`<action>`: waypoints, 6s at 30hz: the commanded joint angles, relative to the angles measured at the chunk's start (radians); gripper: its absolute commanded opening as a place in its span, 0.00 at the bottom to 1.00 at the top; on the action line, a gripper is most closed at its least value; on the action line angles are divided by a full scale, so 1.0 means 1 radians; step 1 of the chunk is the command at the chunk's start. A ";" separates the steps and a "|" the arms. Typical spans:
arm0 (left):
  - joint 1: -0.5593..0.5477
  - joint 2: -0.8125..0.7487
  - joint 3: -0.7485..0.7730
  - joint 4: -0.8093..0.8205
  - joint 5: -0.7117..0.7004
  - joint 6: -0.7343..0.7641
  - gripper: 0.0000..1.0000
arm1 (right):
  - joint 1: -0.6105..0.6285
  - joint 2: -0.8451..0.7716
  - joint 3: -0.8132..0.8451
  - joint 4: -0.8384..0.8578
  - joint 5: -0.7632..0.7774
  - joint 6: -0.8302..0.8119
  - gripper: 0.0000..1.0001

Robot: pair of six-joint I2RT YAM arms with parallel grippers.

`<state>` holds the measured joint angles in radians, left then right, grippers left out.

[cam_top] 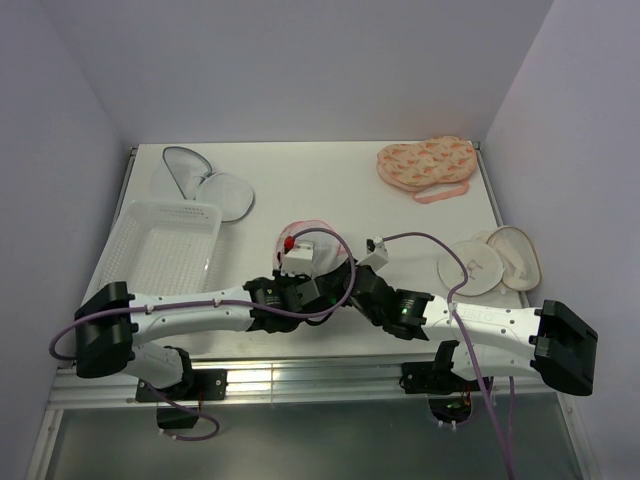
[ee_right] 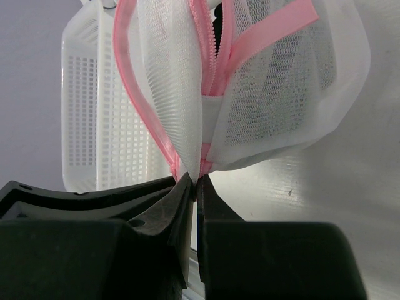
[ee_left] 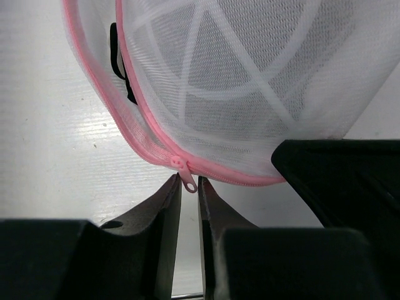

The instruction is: Place the bra in the laundry bag and zip it closed

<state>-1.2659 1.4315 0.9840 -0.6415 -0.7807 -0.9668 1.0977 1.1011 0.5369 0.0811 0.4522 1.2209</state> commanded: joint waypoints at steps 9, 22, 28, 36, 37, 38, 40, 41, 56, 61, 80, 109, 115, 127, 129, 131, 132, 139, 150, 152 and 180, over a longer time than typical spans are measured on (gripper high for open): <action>-0.041 0.018 0.077 -0.087 -0.078 -0.049 0.15 | 0.008 -0.020 0.017 0.003 0.039 -0.009 0.00; -0.040 -0.022 0.071 -0.164 -0.072 -0.121 0.00 | 0.008 -0.043 0.005 -0.055 0.051 -0.027 0.00; -0.007 -0.094 0.036 -0.204 -0.054 -0.155 0.00 | -0.013 -0.090 -0.018 -0.075 0.056 -0.075 0.00; 0.091 -0.218 -0.053 -0.156 0.008 -0.122 0.00 | -0.137 -0.087 -0.025 -0.052 -0.107 -0.208 0.00; 0.098 -0.229 -0.060 -0.159 0.011 -0.122 0.00 | -0.184 -0.083 -0.025 -0.046 -0.139 -0.225 0.00; 0.108 -0.252 -0.068 -0.158 0.020 -0.119 0.00 | -0.208 -0.075 -0.023 -0.043 -0.165 -0.254 0.00; 0.126 -0.278 -0.090 -0.150 0.032 -0.110 0.00 | -0.246 -0.066 -0.008 -0.037 -0.234 -0.288 0.00; 0.132 -0.302 -0.096 -0.141 0.037 -0.107 0.00 | -0.274 -0.052 0.003 -0.038 -0.251 -0.322 0.00; 0.131 -0.375 -0.128 -0.055 0.129 -0.084 0.00 | -0.400 0.230 0.446 -0.204 -0.489 -0.583 0.14; 0.105 -0.347 -0.110 0.060 0.153 -0.049 0.00 | -0.400 0.232 0.471 -0.248 -0.497 -0.569 0.40; 0.105 -0.207 -0.074 0.275 0.239 0.011 0.00 | -0.254 -0.156 0.104 -0.210 -0.486 -0.193 0.63; 0.094 -0.289 -0.139 0.319 0.294 0.025 0.00 | -0.314 0.014 0.023 0.042 -0.360 0.031 0.44; 0.092 -0.325 -0.179 0.304 0.291 0.004 0.00 | -0.349 0.055 0.032 0.063 -0.391 0.008 0.20; 0.146 -0.421 -0.196 0.080 0.193 -0.044 0.00 | -0.555 0.227 0.150 0.059 -0.651 -0.282 0.07; 0.174 -0.450 -0.197 0.053 0.187 -0.043 0.00 | -0.578 0.279 0.211 0.027 -0.702 -0.345 0.05; 0.203 -0.473 -0.194 0.011 0.179 -0.039 0.00 | -0.599 0.308 0.274 -0.004 -0.719 -0.388 0.05; 0.210 -0.494 -0.192 0.002 0.178 -0.036 0.00 | -0.602 0.337 0.302 -0.021 -0.733 -0.426 0.05; 0.223 -0.525 -0.165 -0.038 0.182 -0.017 0.00 | -0.604 0.434 0.524 -0.142 -0.750 -0.540 0.07; 0.157 -0.366 -0.156 0.301 0.339 0.045 0.00 | -0.593 0.442 0.675 -0.323 -0.747 -0.586 0.48; 0.154 -0.341 -0.139 0.342 0.359 0.053 0.00 | -0.593 0.405 0.664 -0.362 -0.730 -0.587 0.55; 0.146 -0.207 -0.103 0.430 0.383 0.068 0.00 | -0.492 0.049 0.097 0.049 -0.731 -0.106 0.58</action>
<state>-1.1133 1.2270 0.8497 -0.2481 -0.4072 -0.9104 0.5983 1.1435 0.6235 0.0540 -0.2951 1.0855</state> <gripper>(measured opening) 0.012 0.580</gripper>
